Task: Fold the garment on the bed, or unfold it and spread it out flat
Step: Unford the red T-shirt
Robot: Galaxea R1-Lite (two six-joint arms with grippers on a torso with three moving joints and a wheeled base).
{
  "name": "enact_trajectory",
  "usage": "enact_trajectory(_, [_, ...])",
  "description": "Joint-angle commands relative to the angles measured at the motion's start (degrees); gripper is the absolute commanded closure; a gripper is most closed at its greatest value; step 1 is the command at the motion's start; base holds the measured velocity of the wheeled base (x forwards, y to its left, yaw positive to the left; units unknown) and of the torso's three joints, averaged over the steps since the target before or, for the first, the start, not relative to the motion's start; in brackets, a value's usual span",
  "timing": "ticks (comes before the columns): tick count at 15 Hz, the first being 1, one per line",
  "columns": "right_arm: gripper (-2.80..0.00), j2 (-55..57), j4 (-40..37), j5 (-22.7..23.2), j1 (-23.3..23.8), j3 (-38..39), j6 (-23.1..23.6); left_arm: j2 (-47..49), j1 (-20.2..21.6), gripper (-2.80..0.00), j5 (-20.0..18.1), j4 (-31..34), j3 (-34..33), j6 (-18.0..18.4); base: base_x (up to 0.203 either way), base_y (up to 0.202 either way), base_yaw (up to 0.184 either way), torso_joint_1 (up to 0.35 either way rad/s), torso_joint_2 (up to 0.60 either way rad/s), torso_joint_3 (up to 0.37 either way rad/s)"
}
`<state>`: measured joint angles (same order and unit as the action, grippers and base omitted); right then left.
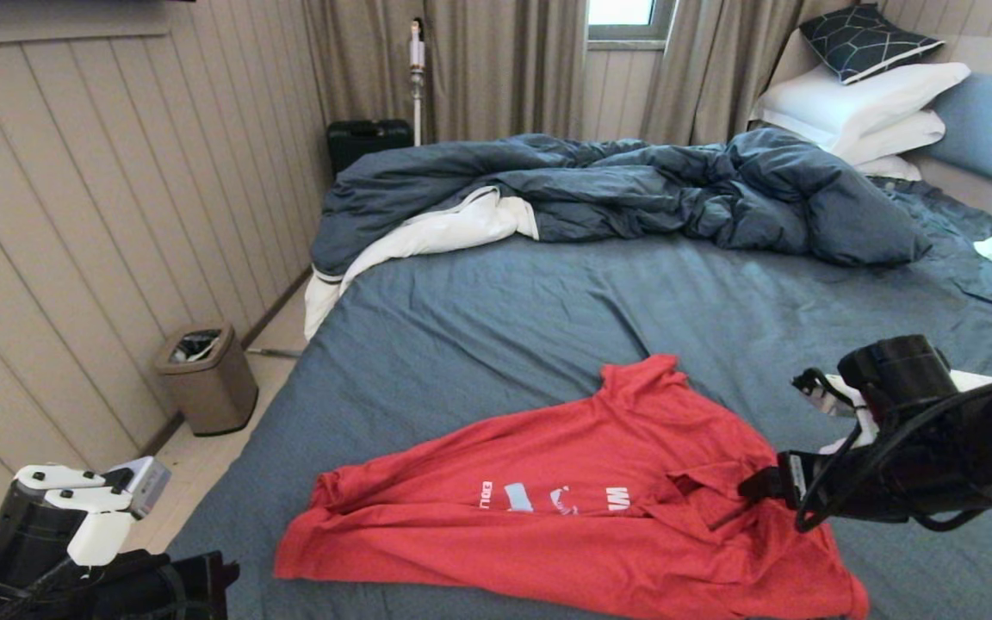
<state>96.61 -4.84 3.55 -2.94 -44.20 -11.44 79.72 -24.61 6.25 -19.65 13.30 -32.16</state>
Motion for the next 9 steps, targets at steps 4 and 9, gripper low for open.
enact_trajectory(4, [-1.18,4.96,1.39,-0.12,-2.04,-1.06,-0.67,0.45,0.00,0.00,0.00,-0.12,0.06,-0.18,0.000,0.000,0.000,0.000,0.00,0.000])
enact_trajectory(9, [0.00,5.69,3.17,-0.38,-4.38,-1.30,-1.29,2.21,0.00,0.00,0.34,-0.21,0.43,-0.27,0.000,0.000,0.000,0.000,0.00,0.000])
